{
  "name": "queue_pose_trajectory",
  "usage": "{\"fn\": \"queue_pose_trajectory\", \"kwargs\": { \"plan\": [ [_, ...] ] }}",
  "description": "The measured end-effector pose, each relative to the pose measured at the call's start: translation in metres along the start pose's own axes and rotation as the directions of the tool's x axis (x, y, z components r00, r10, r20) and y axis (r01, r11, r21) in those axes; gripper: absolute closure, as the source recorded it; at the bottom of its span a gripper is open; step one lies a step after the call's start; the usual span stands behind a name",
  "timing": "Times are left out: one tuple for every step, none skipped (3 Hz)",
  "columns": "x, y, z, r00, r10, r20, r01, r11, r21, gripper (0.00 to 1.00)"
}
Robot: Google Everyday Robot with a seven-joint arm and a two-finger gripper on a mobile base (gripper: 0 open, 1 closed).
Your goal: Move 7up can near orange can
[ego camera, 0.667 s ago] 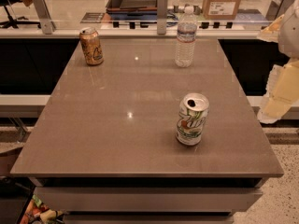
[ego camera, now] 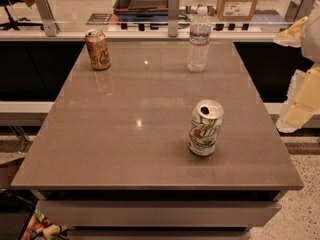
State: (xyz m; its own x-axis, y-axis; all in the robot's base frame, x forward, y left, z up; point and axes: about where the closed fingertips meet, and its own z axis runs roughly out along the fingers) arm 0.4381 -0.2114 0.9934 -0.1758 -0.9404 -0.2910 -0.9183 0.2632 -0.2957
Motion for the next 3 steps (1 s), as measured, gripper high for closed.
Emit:
{"fn": "queue_pose_trajectory", "kwargs": {
  "plan": [
    [0.008,0.001,0.014,0.987,-0.007,0.163,0.014,0.9988,-0.046,0.0],
    [-0.001,0.013,0.031,0.943,0.019,0.333,0.017,0.9943,-0.105,0.0],
    [-0.026,0.031,0.044,0.874,0.046,0.484,0.027,0.9892,-0.144,0.0]
  ]
}}
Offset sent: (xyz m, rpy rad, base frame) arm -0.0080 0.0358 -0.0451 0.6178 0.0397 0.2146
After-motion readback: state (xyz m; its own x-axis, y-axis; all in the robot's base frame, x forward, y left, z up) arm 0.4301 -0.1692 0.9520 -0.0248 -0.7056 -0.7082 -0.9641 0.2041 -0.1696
